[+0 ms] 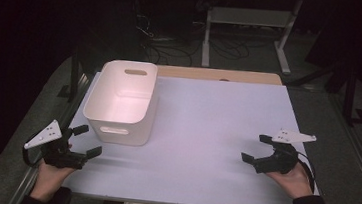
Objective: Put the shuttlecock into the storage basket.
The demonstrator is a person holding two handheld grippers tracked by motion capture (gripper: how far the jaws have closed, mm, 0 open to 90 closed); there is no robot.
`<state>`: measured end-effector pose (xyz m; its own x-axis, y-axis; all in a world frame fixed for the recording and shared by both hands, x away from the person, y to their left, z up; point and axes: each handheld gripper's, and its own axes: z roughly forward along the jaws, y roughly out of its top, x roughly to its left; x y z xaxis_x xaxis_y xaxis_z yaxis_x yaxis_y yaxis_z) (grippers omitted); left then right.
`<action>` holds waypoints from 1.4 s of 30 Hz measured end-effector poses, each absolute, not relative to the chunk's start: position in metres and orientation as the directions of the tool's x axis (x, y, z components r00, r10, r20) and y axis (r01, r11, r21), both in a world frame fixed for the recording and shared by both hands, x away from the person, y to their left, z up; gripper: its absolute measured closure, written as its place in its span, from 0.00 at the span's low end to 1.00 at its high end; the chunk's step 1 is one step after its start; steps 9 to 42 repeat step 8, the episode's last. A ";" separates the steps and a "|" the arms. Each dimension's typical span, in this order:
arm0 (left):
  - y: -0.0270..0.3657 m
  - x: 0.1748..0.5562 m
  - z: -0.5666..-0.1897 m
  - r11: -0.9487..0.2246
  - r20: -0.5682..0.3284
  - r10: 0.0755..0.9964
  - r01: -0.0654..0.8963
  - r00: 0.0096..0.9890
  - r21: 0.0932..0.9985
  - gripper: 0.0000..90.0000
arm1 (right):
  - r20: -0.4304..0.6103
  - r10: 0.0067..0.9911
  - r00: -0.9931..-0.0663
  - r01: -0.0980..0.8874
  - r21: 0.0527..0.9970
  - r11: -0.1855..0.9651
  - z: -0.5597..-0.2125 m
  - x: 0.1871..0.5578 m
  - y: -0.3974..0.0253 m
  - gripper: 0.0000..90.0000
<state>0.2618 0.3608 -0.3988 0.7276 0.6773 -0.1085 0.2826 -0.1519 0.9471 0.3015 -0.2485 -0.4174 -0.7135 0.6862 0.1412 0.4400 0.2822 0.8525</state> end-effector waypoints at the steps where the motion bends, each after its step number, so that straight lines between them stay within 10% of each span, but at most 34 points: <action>1: 0.361 0.262 -0.399 -0.152 -0.108 0.677 0.283 0.728 0.947 0.00 | 0.140 0.688 -0.712 0.437 0.855 0.279 -0.418 0.300 -0.249 0.00; 42: 0.360 0.262 -0.398 -0.150 -0.109 0.675 0.280 0.730 0.948 0.00 | 0.131 0.710 -0.692 0.428 0.867 0.257 -0.424 0.297 -0.253 0.00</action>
